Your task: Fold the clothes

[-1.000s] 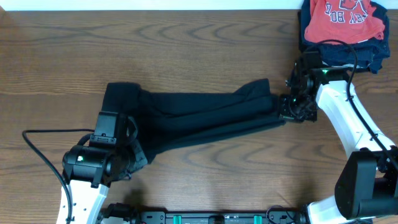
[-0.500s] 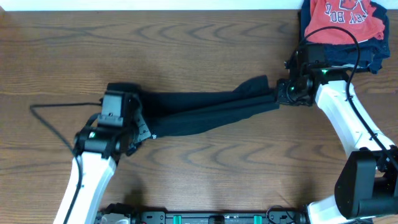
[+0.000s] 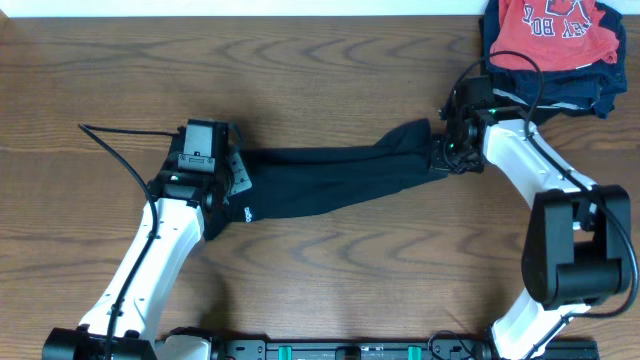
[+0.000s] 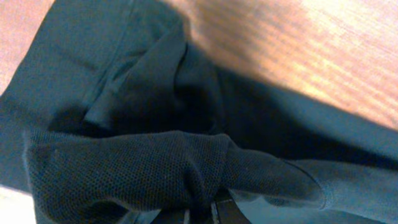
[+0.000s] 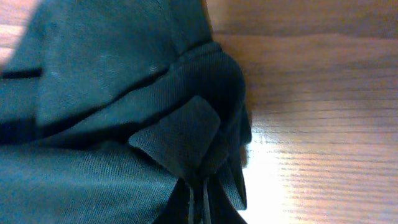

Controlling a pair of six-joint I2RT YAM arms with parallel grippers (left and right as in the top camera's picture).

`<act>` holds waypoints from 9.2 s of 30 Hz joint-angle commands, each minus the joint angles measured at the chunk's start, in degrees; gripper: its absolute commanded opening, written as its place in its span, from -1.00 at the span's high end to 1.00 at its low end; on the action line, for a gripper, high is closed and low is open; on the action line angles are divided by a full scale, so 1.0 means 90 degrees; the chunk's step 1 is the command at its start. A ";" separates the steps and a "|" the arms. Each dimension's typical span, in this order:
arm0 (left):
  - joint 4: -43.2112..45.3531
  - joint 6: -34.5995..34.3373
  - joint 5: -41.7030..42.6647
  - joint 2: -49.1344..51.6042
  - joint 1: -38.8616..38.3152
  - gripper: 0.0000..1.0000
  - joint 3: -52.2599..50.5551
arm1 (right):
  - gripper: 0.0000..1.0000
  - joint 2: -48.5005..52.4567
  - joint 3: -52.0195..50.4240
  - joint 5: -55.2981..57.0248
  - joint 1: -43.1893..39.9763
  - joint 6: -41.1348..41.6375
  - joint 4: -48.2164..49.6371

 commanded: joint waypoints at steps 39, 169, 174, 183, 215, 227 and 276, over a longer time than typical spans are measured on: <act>0.0447 0.0942 -0.0313 0.1467 0.0027 0.70 0.0138 | 0.98 -0.0063 0.0782 -0.0806 0.0185 -0.0381 0.0498; -0.1013 0.0843 -0.0690 -0.1025 0.1413 -0.96 0.0138 | 0.98 0.0537 0.2249 -0.0721 0.2171 -0.1452 -0.0860; -0.1013 0.0843 -0.0690 -0.0933 0.1416 -0.96 0.0138 | 0.98 0.0537 0.2249 -0.0721 0.2407 -0.1345 -0.0692; -0.0959 0.0843 -0.0692 -0.0928 0.1416 -0.96 0.0138 | 0.16 0.0512 0.2295 -0.1379 0.2560 -0.1353 -0.0658; -0.0505 0.1110 -0.0112 0.0398 0.1421 -0.96 0.0141 | 0.97 0.0539 0.2152 -0.0534 0.2807 -0.1083 -0.1467; 0.0491 0.3849 0.2846 0.0413 0.1821 -0.96 0.0141 | 0.23 0.0437 0.2319 -0.0903 0.2735 -0.1549 -0.1416; 0.0935 0.4745 0.7031 0.2586 0.2480 -0.55 0.0141 | -0.23 -0.0614 0.3164 0.1282 0.1773 -0.1753 -0.1800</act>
